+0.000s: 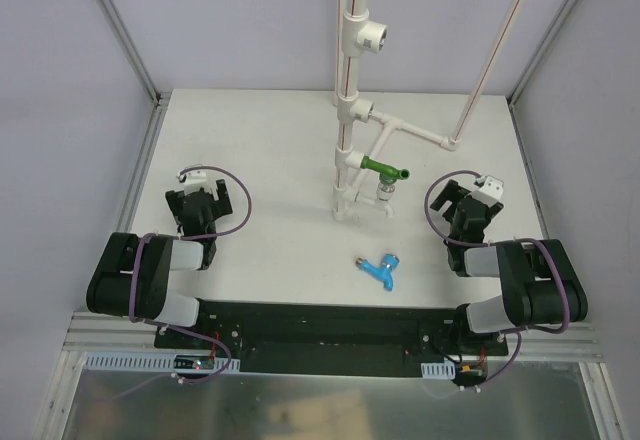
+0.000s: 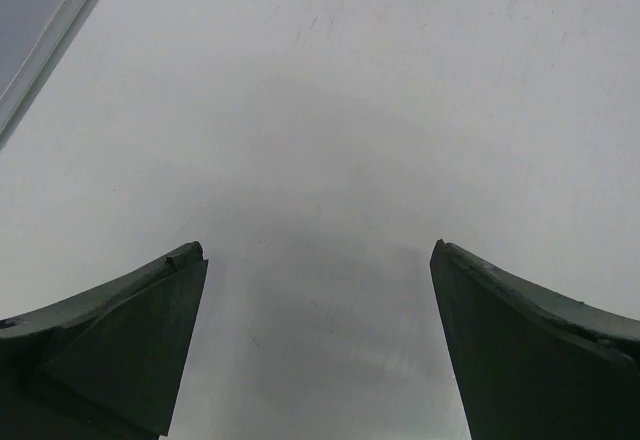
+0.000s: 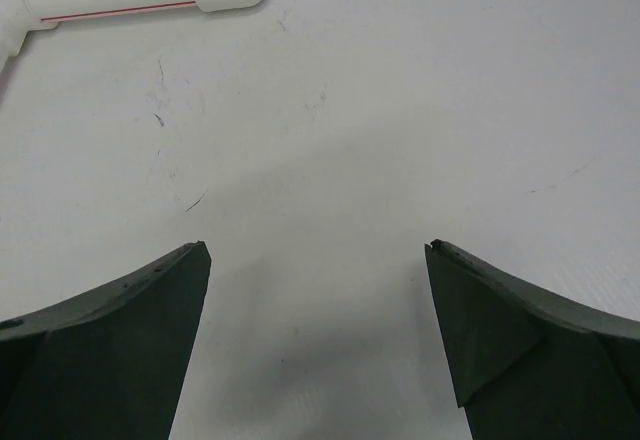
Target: Install the water faucets
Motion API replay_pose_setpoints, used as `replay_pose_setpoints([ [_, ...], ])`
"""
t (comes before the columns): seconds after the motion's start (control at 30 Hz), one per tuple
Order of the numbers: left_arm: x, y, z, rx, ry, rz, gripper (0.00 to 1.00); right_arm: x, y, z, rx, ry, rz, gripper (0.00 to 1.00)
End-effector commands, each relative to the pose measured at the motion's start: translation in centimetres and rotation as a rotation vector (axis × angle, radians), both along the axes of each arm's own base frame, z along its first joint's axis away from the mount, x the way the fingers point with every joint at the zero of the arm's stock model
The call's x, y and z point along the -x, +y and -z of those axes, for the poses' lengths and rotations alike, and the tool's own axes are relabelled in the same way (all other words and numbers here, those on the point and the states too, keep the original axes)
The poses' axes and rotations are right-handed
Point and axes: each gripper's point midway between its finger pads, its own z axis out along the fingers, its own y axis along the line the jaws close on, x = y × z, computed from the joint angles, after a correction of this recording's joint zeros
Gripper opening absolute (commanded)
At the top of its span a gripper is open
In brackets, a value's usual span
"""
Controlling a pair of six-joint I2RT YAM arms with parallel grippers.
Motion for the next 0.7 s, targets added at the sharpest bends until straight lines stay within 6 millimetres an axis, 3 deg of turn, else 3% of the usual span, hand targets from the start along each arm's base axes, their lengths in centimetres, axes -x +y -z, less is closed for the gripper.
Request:
replay_pose_setpoints([
  [0.0, -0.9, 0.3, -1.4, 0.017, -0.055, -0.015, 0.99, -1.1, 0.1, -1.7, -0.012, -0.070, 0.000, 0.99],
  [0.4, -0.9, 0.4, -1.3, 0.022, -0.052, -0.018, 1.00, -1.1, 0.1, -1.7, -0.013, -0.071, 0.002, 0.99],
  [0.53, -0.5, 0.3, -2.7, 0.013, -0.078, -0.016, 0.99, -0.5, -0.2, -2.3, -0.019, -0.085, 0.016, 0.99],
  [0.67, 1.3, 1.4, -4.6, 0.003, 0.003, -0.185, 0.99, 0.4, 0.1, -3.1, -0.019, -0.163, -0.009, 0.99],
])
